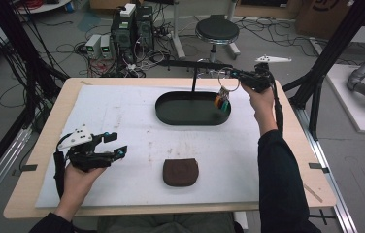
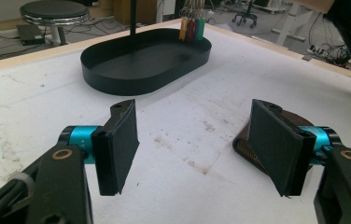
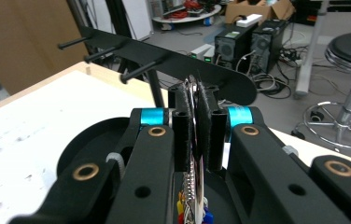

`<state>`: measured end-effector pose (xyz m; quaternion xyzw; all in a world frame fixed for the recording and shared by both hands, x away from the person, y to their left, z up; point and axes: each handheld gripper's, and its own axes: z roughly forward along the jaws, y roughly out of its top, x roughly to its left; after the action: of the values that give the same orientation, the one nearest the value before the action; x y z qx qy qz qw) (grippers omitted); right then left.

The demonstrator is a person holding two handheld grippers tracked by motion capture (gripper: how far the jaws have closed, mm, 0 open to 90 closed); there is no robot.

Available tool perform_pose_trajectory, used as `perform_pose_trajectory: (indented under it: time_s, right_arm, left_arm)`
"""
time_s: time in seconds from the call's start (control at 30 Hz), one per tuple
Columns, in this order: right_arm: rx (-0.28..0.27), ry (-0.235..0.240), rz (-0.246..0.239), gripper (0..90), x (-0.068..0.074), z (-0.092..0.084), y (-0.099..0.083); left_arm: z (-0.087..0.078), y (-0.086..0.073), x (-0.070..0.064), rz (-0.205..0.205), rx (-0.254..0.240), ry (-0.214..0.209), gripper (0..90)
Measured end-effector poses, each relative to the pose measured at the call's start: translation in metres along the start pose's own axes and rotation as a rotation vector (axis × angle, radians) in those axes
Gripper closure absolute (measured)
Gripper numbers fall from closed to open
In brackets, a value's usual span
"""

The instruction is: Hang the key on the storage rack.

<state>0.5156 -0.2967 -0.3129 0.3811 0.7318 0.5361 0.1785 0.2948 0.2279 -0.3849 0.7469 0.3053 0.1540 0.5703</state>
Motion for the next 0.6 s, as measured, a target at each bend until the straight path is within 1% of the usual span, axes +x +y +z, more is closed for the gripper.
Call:
perform_pose_trajectory:
  time_s: [0.03, 0.1, 0.23, 0.37, 0.4, 0.43, 0.53, 0.6]
  right_arm:
    - [0.007, -0.007, 0.005, 85.5, -0.0024, 0.0008, -0.0013]
    - [0.013, -0.006, 0.015, 85.5, -0.0048, 0.0014, -0.0029]
    - [0.02, -0.007, 0.025, 85.4, -0.0062, 0.003, -0.0049]
    - [0.025, -0.016, 0.025, 84.9, -0.0056, 0.004, -0.0052]
    - [0.033, -0.025, 0.02, 84.6, -0.0049, 0.0045, -0.0051]
    - [0.033, -0.025, 0.02, 84.6, -0.0049, 0.0045, -0.0051]
    - [0.044, -0.037, 0.031, 81.2, -0.0051, 0.0051, -0.0058]
    - [0.044, -0.035, 0.038, 80.3, -0.0058, 0.0042, -0.006]
  left_arm:
    - [-0.0001, 0.0001, 0.0, 0.002, 0.001, 0.0, 33.4]
    - [0.0003, 0.0001, -0.0004, -0.002, 0.0, 0.0, 33.4]
    - [0.0014, 0.0, -0.0008, 0.001, 0.002, -0.004, 33.5]
    - [0.0006, 0.0007, -0.0007, 0.007, -0.001, -0.001, 33.4]
    - [0.0003, 0.0007, -0.0006, 0.008, -0.002, -0.003, 33.4]
    - [0.0001, 0.0006, -0.0007, 0.004, -0.004, -0.002, 33.4]
    - [-0.0005, 0.0006, -0.0002, 0.005, -0.004, -0.001, 33.4]
    - [-0.0003, 0.0007, -0.0005, 0.005, -0.003, 0.0, 33.4]
